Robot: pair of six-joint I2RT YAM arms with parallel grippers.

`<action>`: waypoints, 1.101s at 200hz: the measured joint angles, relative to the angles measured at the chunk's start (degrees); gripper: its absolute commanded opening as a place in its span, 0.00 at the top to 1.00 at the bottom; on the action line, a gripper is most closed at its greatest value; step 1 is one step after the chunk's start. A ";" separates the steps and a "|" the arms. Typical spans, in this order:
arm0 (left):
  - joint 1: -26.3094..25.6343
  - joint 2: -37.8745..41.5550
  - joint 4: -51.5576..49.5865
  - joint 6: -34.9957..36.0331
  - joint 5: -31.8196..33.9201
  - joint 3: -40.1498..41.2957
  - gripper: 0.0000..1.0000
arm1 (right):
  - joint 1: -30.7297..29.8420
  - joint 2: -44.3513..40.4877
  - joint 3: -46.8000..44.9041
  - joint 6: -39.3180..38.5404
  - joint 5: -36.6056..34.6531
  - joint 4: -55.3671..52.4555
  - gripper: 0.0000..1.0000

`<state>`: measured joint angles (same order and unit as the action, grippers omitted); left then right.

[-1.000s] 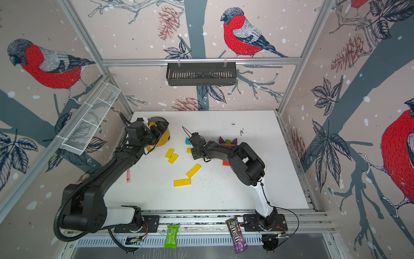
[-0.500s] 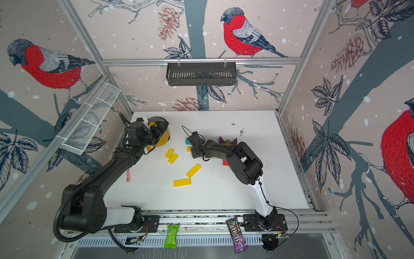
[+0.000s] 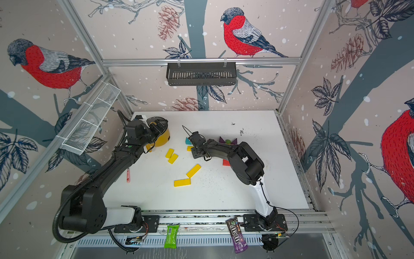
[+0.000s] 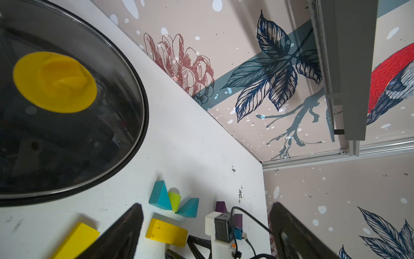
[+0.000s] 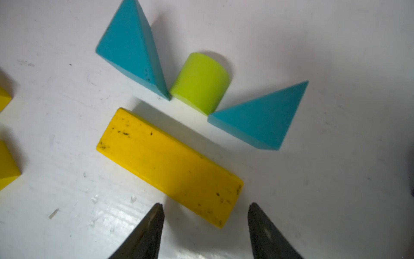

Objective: Assemble a carrot with building blocks
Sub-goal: Assemble the building block at the center of the board.

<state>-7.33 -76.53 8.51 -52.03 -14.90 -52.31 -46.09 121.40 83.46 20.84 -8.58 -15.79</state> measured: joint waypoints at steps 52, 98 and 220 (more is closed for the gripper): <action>0.00 -0.59 0.04 0.39 -0.79 0.00 0.11 | 0.04 -3.52 -3.56 0.00 0.90 -0.15 0.35; 0.00 -0.46 0.07 -0.07 -2.01 0.00 0.11 | 0.09 -6.29 -7.37 0.24 1.20 0.39 0.34; -0.07 1.07 0.15 -0.11 -2.89 -0.24 0.11 | 2.60 -3.96 -1.95 0.37 2.64 0.42 0.38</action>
<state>-7.40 -75.46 8.67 -52.14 -17.78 -52.56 -43.48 117.45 81.52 21.21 -5.93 -15.38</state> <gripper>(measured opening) 0.893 0.623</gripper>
